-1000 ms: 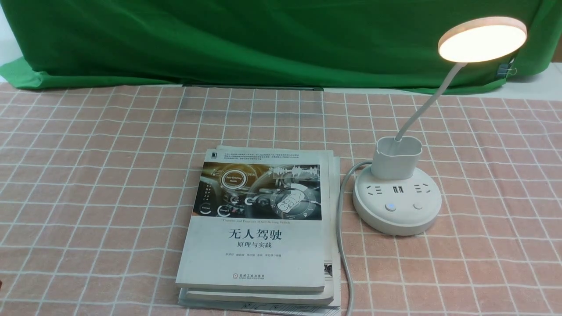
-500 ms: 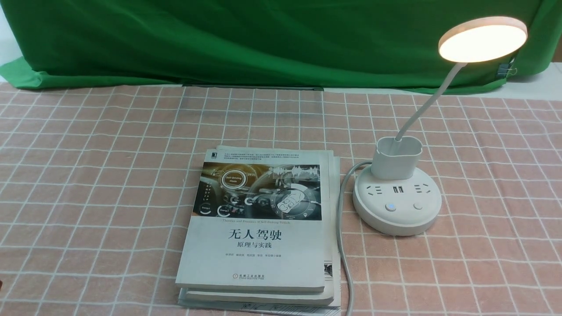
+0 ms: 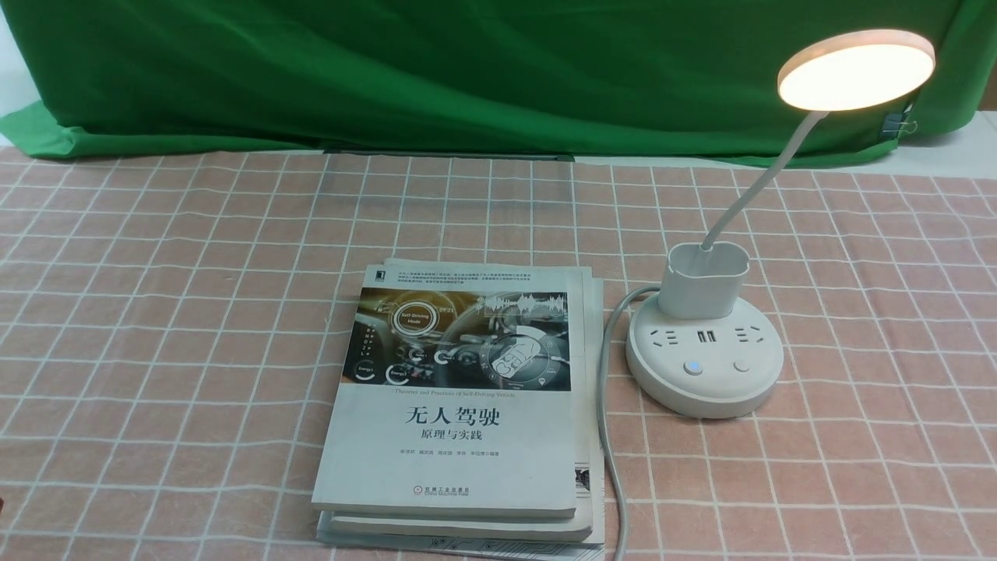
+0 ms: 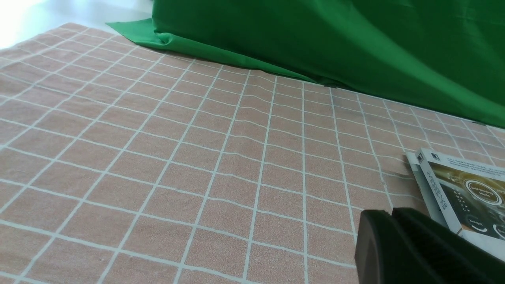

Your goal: Turn on the table lamp on the pink coffee tablecloth with your hand.

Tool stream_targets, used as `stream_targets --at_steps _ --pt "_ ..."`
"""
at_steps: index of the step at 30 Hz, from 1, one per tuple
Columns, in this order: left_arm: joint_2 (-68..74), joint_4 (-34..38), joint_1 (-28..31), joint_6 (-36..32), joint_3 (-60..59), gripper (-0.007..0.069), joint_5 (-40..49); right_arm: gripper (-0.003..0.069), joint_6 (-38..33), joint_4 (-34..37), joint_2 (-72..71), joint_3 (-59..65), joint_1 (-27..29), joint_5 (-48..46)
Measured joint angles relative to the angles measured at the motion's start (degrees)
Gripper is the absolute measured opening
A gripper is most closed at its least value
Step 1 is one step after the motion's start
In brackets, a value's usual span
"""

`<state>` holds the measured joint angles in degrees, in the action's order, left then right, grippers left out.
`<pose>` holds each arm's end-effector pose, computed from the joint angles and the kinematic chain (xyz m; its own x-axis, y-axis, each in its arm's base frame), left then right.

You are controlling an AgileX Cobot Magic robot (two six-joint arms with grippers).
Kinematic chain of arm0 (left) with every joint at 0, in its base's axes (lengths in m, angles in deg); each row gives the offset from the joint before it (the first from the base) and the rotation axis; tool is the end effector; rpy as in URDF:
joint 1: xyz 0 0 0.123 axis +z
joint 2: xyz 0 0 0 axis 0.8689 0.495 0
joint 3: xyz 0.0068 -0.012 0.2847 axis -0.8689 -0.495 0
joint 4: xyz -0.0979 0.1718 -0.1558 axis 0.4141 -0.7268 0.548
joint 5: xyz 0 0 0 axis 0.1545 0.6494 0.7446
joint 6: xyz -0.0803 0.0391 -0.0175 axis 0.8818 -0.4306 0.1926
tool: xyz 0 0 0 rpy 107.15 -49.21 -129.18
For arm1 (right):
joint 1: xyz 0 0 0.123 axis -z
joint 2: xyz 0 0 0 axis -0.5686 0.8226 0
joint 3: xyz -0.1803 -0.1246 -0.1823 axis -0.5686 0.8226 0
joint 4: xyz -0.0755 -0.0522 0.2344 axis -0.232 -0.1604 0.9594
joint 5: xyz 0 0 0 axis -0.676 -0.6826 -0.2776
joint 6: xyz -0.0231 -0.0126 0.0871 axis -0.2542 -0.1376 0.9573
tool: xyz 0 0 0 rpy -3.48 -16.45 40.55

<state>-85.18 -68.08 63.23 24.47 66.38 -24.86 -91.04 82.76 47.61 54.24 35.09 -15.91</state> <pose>0.0553 0.0046 0.1896 -0.1371 -0.1734 -0.9753 -0.0956 0.9823 -0.1612 0.0556 0.0007 0.1885 -0.1651 -0.0461 -0.9852 -0.0126 0.9989 -0.0447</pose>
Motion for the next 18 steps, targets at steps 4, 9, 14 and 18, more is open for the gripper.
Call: stream_targets --at_steps 4,9,14,18 --pt "0.0 0.0 0.0 0.0 0.0 0.0019 0.0 0.0047 0.0 0.0 0.0 0.0 0.0 0.0" --pt "0.0 0.0 0.0 0.0 0.0 0.0019 0.0 0.0053 0.1 0.0 0.0 0.0 0.0 0.0" --pt "0.0 0.0 0.0 0.0 0.0 0.0019 0.0 0.007 0.1 0.0 0.0 0.0 0.0 0.0" --pt "0.0 0.0 0.0 0.0 0.0 0.0019 0.0 0.0087 0.1 0.0 0.0 0.0 0.0 0.0"
